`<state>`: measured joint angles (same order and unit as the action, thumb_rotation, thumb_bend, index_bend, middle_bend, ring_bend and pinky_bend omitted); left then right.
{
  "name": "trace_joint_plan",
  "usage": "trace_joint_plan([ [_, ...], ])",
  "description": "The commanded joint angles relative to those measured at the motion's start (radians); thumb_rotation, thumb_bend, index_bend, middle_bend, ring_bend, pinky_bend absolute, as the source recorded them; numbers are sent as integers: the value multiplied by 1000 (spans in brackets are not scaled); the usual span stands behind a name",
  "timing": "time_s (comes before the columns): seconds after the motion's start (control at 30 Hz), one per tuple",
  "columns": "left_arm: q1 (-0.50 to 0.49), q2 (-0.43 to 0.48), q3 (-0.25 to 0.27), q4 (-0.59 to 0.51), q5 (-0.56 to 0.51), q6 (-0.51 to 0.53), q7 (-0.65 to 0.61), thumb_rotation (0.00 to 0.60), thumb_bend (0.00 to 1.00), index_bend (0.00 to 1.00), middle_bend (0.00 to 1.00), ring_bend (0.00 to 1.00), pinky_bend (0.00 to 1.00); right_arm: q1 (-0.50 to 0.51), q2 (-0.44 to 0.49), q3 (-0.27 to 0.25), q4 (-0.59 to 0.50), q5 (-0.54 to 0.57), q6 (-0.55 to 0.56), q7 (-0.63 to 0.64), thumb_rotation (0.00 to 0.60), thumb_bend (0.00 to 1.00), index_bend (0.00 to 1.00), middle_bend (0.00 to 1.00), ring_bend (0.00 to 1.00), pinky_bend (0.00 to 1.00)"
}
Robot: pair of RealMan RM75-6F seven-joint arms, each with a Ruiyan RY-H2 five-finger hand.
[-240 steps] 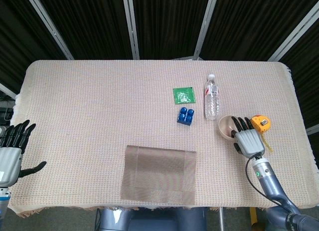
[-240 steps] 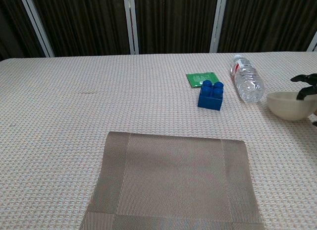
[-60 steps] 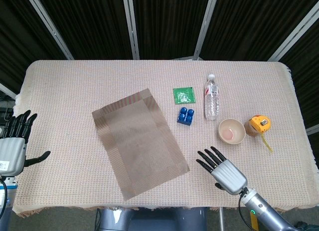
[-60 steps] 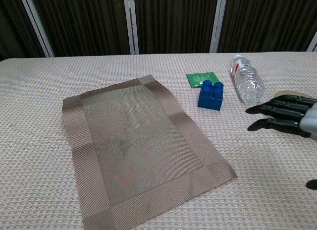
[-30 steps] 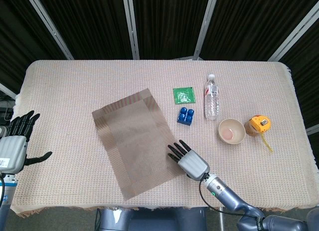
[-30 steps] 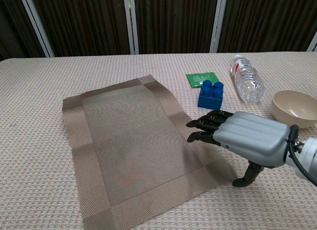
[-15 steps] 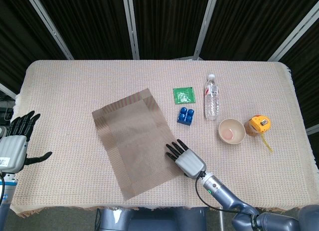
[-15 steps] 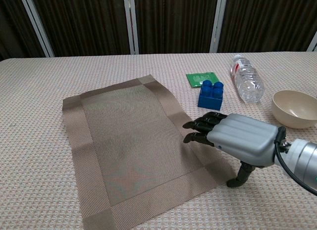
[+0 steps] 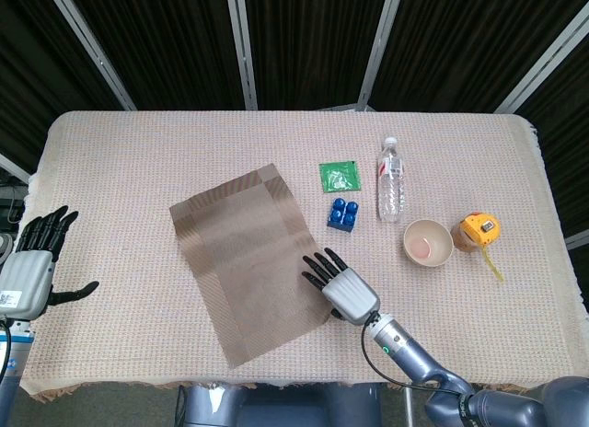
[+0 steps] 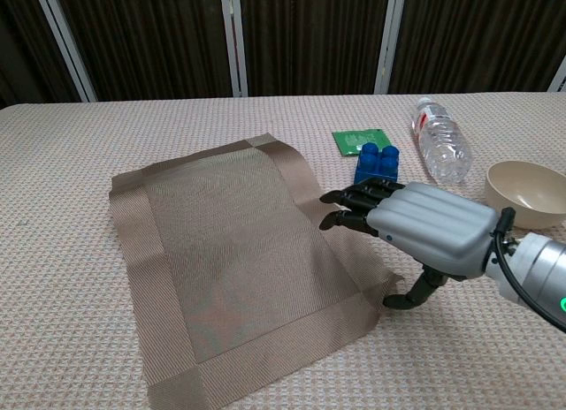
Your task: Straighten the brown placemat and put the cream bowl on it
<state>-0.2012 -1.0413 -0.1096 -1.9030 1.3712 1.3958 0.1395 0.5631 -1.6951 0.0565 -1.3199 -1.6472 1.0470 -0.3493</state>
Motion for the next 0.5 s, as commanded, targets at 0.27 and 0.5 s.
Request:
trace_joint_plan([
  [0.27,-1,2,11,16,44,4,-31,600,0,0,0,0,0,3,-20,-26,41,11,-7,9,600,336,392,0,0,0],
  [0.5,-2,2,12,17,46,2,-32,600,0,0,0,0,0,-3,-20,-32,52,23,-5,10,600,389,723,64,0,0],
])
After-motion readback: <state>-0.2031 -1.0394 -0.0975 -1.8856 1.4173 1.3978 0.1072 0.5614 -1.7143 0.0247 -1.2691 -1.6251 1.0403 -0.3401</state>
